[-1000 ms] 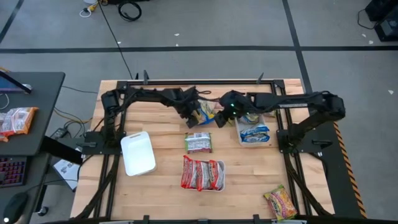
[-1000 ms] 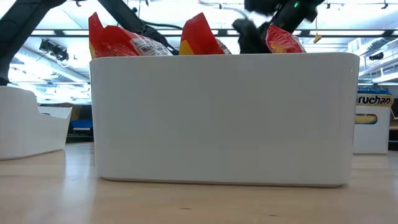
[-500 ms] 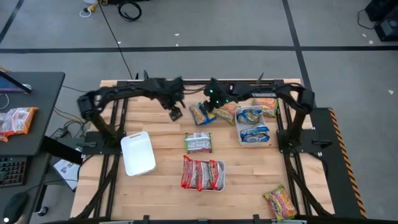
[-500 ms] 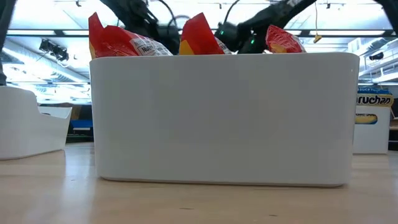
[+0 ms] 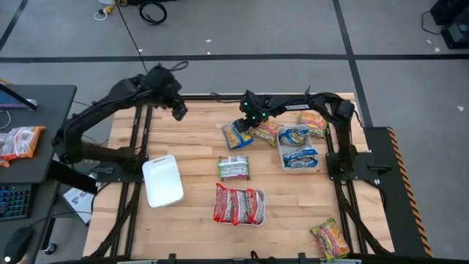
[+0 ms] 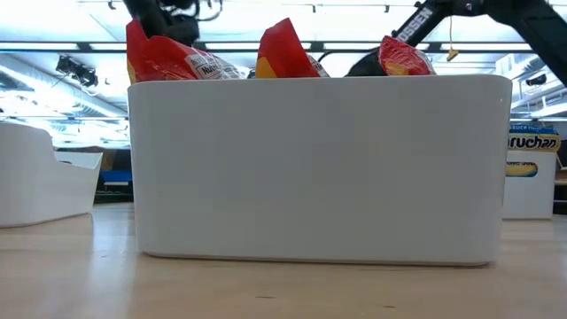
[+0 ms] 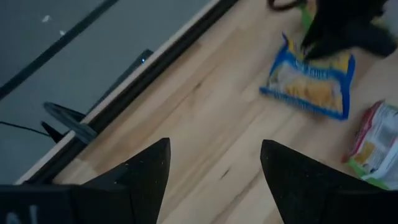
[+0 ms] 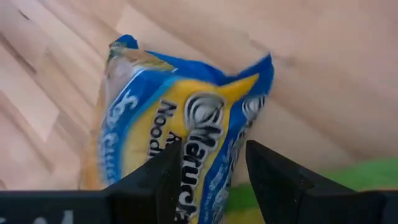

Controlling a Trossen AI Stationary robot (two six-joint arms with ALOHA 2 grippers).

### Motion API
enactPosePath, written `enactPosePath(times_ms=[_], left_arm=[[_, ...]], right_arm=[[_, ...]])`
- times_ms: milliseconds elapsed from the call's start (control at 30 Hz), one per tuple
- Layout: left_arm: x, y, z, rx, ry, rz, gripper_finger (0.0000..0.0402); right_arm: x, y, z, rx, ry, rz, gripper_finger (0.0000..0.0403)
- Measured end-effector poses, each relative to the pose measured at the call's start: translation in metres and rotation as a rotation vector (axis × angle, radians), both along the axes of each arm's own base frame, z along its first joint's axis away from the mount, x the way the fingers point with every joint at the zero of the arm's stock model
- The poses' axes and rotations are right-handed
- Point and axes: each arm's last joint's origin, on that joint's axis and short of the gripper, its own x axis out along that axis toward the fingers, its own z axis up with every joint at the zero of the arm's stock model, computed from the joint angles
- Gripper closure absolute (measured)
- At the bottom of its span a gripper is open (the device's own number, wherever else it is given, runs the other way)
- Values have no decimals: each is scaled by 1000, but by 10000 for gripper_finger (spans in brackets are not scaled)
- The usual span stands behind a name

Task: Sort Maruchan noodles
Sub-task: Put the blue noodle pack into the right white bin

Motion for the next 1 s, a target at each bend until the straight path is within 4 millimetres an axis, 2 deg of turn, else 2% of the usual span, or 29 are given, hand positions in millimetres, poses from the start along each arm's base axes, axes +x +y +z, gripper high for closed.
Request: enactPosePath(times_ms=[167, 300, 400, 533, 567, 667, 800, 900, 1000], left_arm=[[-18, -10, 15, 30, -68, 32, 148], [-23, -20, 23, 33, -126, 45, 148], [-22, -24, 26, 32, -160, 53, 148], [-17, -26, 29, 51, -208, 41, 148], [-15, -27, 30, 59, -223, 30, 148], [-6, -33, 34, 74, -274, -26, 148], [5, -44, 40, 81, -350, -82, 148], [11, -50, 44, 89, -405, -112, 148], [19, -55, 45, 97, -439, -105, 148]], right_arm=[[9, 6, -19, 68, -2, 6, 221], [12, 9, -22, 38, 2, 46, 245], [11, 9, -19, -8, 12, 70, 292], [9, 7, -11, -62, -12, 138, 381], [9, 7, -7, -85, -29, 174, 388], [8, 12, 16, -170, -77, 250, 386], [-1, 24, 66, -340, -143, 323, 395], [-17, 39, 111, -467, -214, 406, 393], [-41, 62, 153, -577, -270, 538, 394]])
